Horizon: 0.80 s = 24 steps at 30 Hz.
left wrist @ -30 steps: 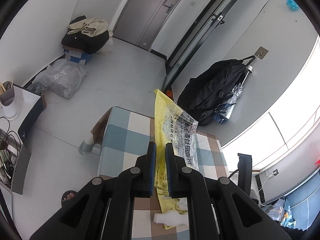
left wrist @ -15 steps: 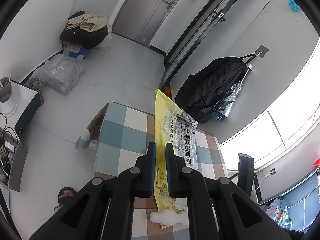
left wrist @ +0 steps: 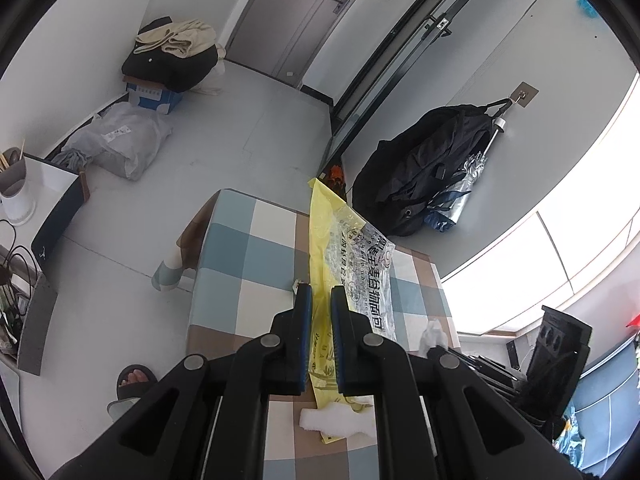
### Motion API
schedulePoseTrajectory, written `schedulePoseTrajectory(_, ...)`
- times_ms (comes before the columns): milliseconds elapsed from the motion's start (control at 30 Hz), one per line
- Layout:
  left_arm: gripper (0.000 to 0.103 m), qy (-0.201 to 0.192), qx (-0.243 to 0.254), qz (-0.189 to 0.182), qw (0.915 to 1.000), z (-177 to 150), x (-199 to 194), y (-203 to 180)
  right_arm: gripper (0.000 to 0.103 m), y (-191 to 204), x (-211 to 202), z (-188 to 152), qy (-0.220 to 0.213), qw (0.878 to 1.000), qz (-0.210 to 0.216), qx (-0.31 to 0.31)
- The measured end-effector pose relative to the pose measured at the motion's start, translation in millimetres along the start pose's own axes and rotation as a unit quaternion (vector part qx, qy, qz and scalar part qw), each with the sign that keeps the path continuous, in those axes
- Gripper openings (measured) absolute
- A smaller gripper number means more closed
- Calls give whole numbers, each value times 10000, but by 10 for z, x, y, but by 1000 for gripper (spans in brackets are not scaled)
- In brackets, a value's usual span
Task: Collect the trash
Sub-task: 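Reach the right gripper to the white plastic bag while the left gripper holds the yellow bag up, then carry the yellow bag and white plastic bag in both grippers over the white bin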
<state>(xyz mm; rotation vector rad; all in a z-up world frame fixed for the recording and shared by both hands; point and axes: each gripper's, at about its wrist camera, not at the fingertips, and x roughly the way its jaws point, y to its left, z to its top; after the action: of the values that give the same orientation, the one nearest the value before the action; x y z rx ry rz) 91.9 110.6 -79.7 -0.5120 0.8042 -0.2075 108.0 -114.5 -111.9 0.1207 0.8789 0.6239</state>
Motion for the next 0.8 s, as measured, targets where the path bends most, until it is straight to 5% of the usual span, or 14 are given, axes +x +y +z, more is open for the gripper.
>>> schedulePoseTrajectory(600,6,-47,655,325,9973,-215,-55,-322,9,-181,-869,-462,-790,9953,121,553)
schedulePoseTrajectory(800,6,3,681,134,9976,-248,-159,-541,9,-263,-1154,-472,-1003,9936,232,457)
